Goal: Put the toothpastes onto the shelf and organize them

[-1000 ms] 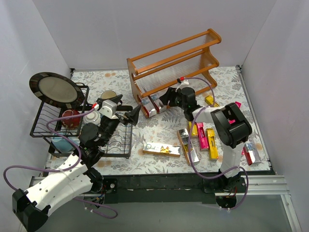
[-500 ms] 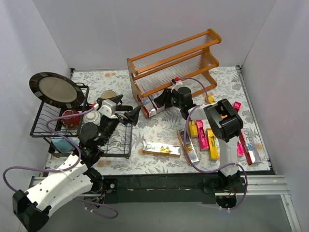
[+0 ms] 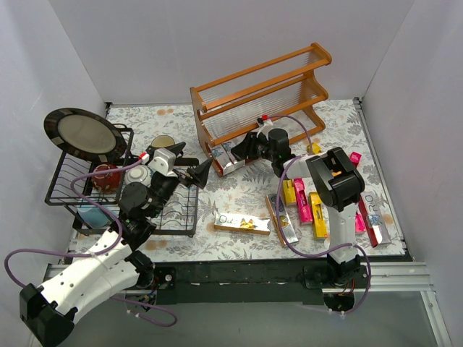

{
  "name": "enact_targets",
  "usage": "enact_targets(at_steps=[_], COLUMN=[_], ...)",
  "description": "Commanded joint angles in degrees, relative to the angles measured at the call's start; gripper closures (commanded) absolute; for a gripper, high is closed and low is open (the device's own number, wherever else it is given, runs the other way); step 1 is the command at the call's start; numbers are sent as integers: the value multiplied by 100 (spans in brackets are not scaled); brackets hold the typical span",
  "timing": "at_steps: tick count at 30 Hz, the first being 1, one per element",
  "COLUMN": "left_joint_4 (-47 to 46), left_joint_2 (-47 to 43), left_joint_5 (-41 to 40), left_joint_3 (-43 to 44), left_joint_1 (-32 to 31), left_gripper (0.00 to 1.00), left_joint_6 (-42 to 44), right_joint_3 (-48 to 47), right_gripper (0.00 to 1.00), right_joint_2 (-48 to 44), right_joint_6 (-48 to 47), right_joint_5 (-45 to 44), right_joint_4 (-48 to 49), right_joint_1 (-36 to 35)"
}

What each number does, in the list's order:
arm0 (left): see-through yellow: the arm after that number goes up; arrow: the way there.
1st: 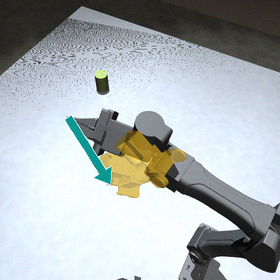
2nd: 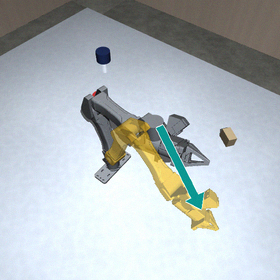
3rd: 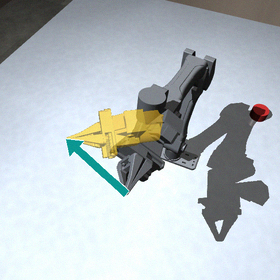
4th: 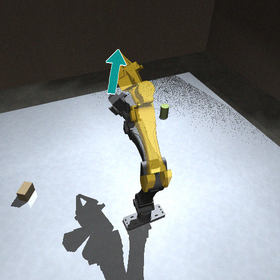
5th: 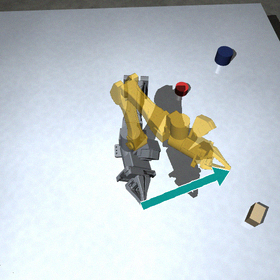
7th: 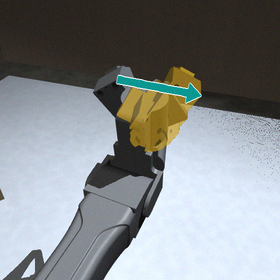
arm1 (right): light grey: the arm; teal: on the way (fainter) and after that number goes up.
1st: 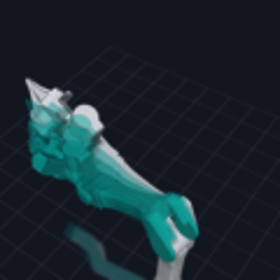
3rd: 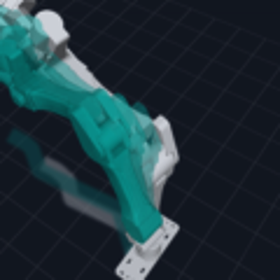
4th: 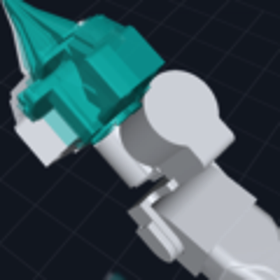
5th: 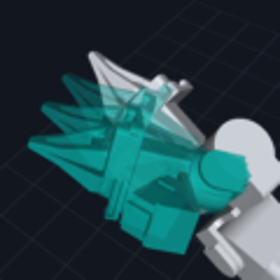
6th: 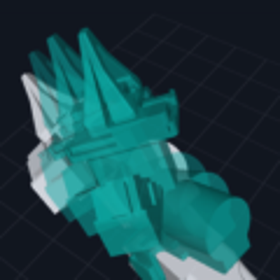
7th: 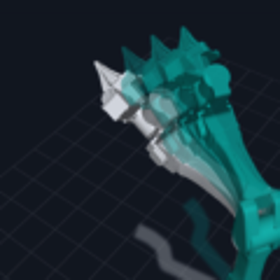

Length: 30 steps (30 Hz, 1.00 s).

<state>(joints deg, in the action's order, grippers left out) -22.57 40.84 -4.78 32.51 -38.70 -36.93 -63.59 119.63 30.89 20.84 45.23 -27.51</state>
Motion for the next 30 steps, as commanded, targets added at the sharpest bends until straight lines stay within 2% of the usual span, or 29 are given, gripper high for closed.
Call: enact_targets(at_steps=[1, 7, 13, 17, 20, 25, 27, 28, 30], left_joint_4=[59, 59, 59, 86, 129, 139, 130, 130, 138], left_joint_2=[-6, -32, -59, -85, -67, -164, -155, -138, -94], left_joint_5=[135, 126, 144, 100, 56, -5, -58, -85, -85], left_joint_3=[150, 141, 150, 159, 194, 185, 159, 168, 168], left_joint_1=[47, 55, 55, 64, 64, 64, 64, 55, 55], left_gripper=[2, 2, 2, 2, 2, 2, 2, 2, 2], left_joint_6=[-25, -34, -60, -86, -95, -139, -148, -157, -183], right_joint_3=[-127, 66, 382, 707, 927, 1191, 1209, 1191, 1183], right_gripper=[45, 26, 18, 15, 12, 2, 1, 1, 1], right_joint_2=[-98, -501, -1256, -1898, -2514, -3707, -4017, -4279, -4535], right_joint_6=[-145, -320, -575, -882, -1111, -1577, -1665, -1674, -1657], right_joint_5=[219, -62, -484, -940, -1608, -3444, -4171, -4350, -4762], right_joint_4=[-23, -242, -585, -1182, -2060, -3955, -4468, -5080, -5593], right_joint_1=[-62, -9, 61, 131, 140, 219, 316, 464, 684])
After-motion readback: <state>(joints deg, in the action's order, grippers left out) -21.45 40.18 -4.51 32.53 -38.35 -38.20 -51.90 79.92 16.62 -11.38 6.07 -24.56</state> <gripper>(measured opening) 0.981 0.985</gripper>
